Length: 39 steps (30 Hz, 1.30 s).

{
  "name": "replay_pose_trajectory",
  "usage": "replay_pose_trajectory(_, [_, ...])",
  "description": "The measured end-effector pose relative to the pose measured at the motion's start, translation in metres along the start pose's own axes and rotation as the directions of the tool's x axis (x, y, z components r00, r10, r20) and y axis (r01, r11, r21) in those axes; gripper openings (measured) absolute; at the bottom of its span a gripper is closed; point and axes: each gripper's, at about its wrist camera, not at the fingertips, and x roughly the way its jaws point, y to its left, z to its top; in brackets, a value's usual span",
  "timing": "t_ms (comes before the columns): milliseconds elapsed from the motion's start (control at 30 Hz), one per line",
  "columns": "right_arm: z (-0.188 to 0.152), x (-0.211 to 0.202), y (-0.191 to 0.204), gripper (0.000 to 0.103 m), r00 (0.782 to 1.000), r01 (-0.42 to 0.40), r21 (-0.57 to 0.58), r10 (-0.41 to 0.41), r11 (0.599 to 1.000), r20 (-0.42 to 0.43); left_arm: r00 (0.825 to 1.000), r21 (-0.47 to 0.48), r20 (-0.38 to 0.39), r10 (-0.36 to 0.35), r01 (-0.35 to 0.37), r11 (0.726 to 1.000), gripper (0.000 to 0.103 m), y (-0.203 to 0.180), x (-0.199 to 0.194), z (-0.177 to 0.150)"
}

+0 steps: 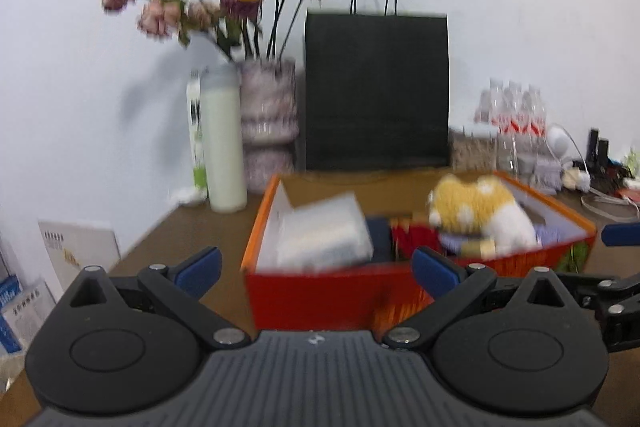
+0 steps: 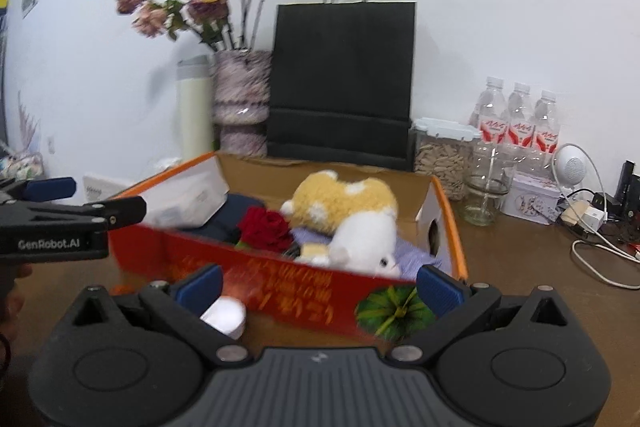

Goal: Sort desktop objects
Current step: 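Withdraw from the box and grasp the other white bottle cap with the right tool, then grasp the dried orange flower with the left tool while the right tool holds the cap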

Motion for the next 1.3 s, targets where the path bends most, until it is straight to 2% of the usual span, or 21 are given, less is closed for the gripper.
replay_pose_trajectory(67, [-0.005,-0.002,0.007,0.103,1.0,-0.019,-0.006,0.019,1.0,-0.021,0.998,-0.014,-0.055,-0.017,0.017,1.0,0.103,0.009,-0.001,-0.006])
replay_pose_trajectory(167, [-0.012,0.003,0.016,0.103,0.996,-0.049,-0.01,0.048,0.999,-0.069,0.993,-0.024,-0.116,-0.007,0.004,1.0,0.103,0.02,-0.001,-0.016])
replay_pose_trajectory(400, [-0.012,0.035,0.039,0.101,0.977,-0.1,0.019,0.102,0.995,-0.185,0.988,-0.071,-0.147,0.037,-0.048,0.996,0.103,0.046,-0.005,-0.021])
replay_pose_trajectory(467, [-0.011,0.046,0.043,0.096,0.973,-0.101,0.035,0.106,0.994,-0.204,0.986,-0.082,-0.164,0.037,-0.051,0.995,0.103,0.051,-0.005,-0.022])
replay_pose_trajectory(533, [-0.008,0.059,0.047,0.083,0.968,-0.092,0.051,0.102,0.994,-0.228,0.984,-0.088,-0.173,0.035,-0.051,0.995,0.103,0.053,-0.004,-0.022])
replay_pose_trajectory(600, [-0.006,0.069,0.051,0.078,0.965,-0.089,0.063,0.102,0.994,-0.241,0.984,-0.087,-0.177,0.034,-0.05,0.995,0.103,0.054,-0.004,-0.022])
replay_pose_trajectory(700, [-0.005,0.078,0.057,0.076,0.963,-0.072,0.051,0.082,0.996,-0.256,0.983,-0.078,-0.182,0.033,-0.048,0.996,0.103,0.052,-0.004,-0.023])
replay_pose_trajectory(800, [-0.006,0.079,0.062,0.072,0.965,-0.056,0.017,0.059,0.998,-0.254,0.981,-0.075,-0.19,0.03,-0.045,0.996,0.103,0.051,-0.003,-0.024])
replay_pose_trajectory(867, [-0.006,0.078,0.06,0.057,0.967,-0.07,0.019,0.073,0.997,-0.245,0.981,-0.073,-0.192,0.03,-0.045,0.996,0.103,0.05,-0.003,-0.025])
replay_pose_trajectory(900, [-0.006,0.077,0.06,0.041,0.967,-0.074,0.02,0.077,0.997,-0.242,0.98,-0.071,-0.194,0.031,-0.045,0.996,0.103,0.049,-0.002,-0.025])
replay_pose_trajectory(1133, [-0.007,0.069,0.053,0.039,0.968,-0.11,0.039,0.116,0.993,-0.222,0.976,-0.06,-0.216,0.036,-0.051,0.997,0.103,0.046,0.002,-0.029])
replay_pose_trajectory(1300, [-0.006,0.058,0.046,0.039,0.977,-0.101,0.033,0.106,0.994,-0.186,0.975,-0.058,-0.218,0.035,-0.049,0.997,0.103,0.045,0.003,-0.031])
